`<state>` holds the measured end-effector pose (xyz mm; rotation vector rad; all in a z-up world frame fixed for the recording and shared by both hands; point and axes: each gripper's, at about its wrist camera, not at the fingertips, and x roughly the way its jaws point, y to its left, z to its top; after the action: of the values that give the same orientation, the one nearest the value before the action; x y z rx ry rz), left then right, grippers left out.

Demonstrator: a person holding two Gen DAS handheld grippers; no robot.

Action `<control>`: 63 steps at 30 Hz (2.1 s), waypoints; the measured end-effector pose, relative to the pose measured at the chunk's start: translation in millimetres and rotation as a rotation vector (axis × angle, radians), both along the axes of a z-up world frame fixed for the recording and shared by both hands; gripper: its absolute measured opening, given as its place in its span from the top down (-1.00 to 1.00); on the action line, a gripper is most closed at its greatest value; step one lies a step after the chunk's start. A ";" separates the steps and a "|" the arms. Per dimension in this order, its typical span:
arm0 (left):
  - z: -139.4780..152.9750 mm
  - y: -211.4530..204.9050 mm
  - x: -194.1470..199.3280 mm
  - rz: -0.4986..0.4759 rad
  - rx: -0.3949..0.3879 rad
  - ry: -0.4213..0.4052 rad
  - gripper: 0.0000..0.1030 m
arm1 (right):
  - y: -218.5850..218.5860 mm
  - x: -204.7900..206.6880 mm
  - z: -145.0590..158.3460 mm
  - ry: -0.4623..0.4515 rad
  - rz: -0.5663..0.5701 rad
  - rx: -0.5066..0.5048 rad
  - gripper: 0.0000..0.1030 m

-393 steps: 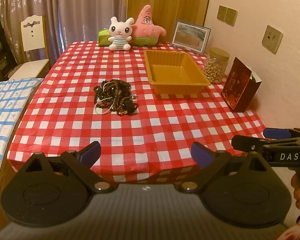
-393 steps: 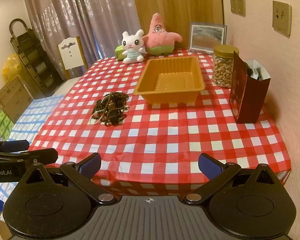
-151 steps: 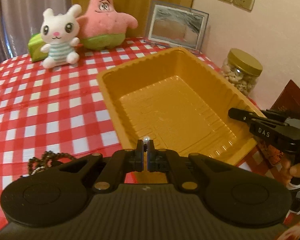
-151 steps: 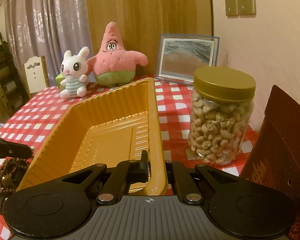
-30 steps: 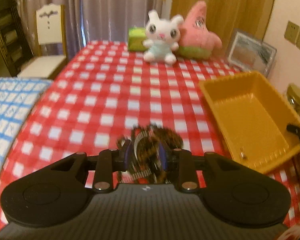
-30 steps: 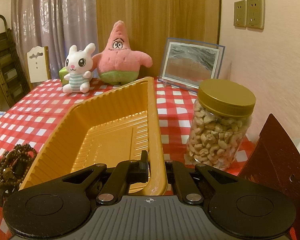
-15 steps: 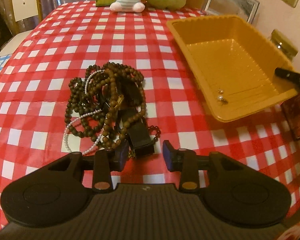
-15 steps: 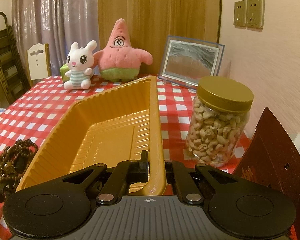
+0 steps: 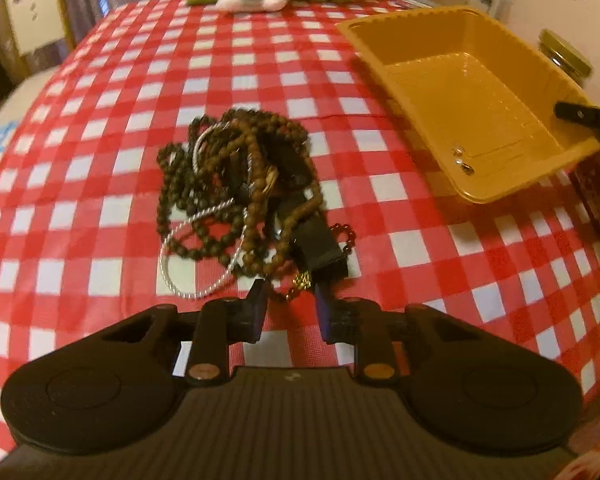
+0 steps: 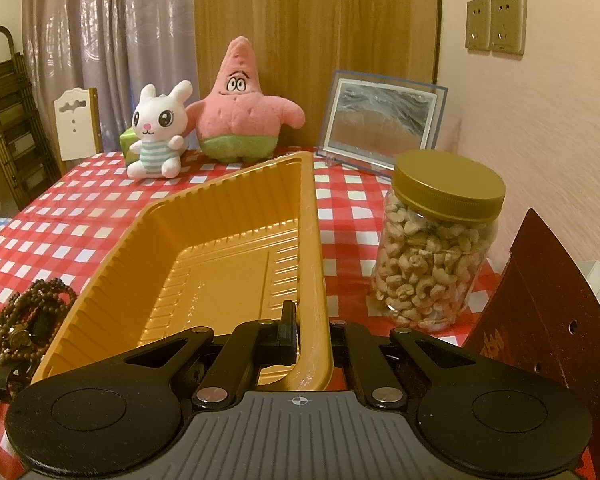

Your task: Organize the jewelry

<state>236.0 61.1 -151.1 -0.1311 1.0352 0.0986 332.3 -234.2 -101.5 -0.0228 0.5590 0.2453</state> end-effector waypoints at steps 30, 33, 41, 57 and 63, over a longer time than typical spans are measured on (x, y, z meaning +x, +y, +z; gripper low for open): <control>6.6 -20.0 16.1 -0.091 -0.231 -0.075 0.66 | 2.9 -1.2 -0.3 0.003 0.004 -0.007 0.92; 6.0 -28.8 9.3 -0.158 -0.193 -0.060 0.64 | 3.0 -1.9 -0.2 0.002 0.005 -0.008 0.92; 5.9 -21.5 -3.4 -0.216 0.002 -0.058 0.56 | 4.4 -2.1 -1.4 0.007 -0.001 -0.003 0.92; -16.7 -35.5 3.7 -0.292 0.122 -0.047 0.92 | 6.3 -0.4 -3.3 0.014 -0.003 -0.002 0.92; -13.4 -33.3 0.6 -0.294 0.077 -0.019 0.93 | 6.6 -1.0 -4.0 0.015 -0.002 -0.002 0.92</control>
<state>236.6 27.8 -164.5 0.0909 1.0196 -0.1294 331.3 -227.6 -105.6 -0.0220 0.5742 0.2428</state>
